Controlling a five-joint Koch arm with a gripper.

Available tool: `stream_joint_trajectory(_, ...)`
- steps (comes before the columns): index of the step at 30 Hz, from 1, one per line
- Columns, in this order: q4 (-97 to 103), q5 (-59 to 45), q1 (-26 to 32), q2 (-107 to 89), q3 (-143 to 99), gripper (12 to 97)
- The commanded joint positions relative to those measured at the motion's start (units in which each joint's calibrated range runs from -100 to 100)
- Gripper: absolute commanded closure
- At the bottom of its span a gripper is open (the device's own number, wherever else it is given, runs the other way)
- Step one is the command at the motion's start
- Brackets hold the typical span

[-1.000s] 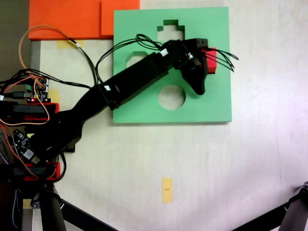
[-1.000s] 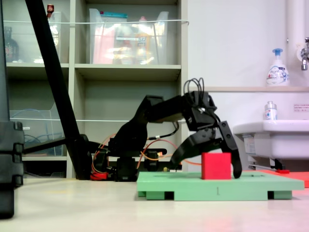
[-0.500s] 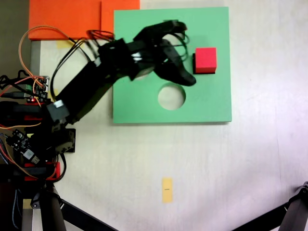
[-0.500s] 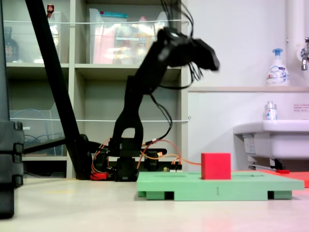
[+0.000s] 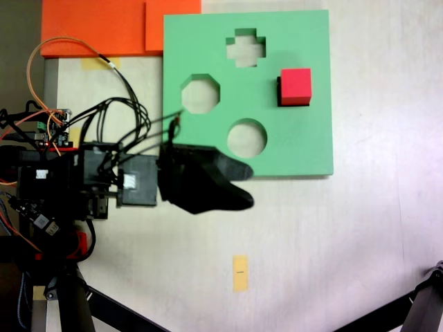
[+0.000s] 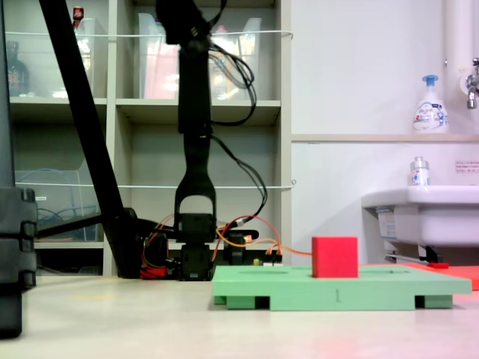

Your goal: Put the square block into the corresponding hole

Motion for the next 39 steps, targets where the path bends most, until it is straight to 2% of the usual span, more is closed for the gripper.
stream_joint_trajectory(1,23.7,-1.6,-1.6,-17.1,-22.7,43.6)
stream_joint_trajectory(5,70.1,-5.0,-1.8,-34.1,-66.4,58.1)
stream_joint_trajectory(7,86.8,-6.8,-1.9,-38.1,-83.7,60.7)
stream_joint_trajectory(9,94.3,-9.4,-2.0,-41.4,-97.5,61.1)
stream_joint_trajectory(20,90.7,-13.1,1.9,-52.7,-148.3,60.5)
stream_joint_trajectory(24,89.9,-13.0,2.2,-52.7,-148.3,60.5)
stream_joint_trajectory(30,78.7,-12.8,2.1,-52.7,-148.3,60.4)
stream_joint_trajectory(36,78.3,-10.2,1.8,-52.7,-148.3,62.9)
stream_joint_trajectory(39,78.2,-10.2,1.8,-52.7,-148.3,59.1)
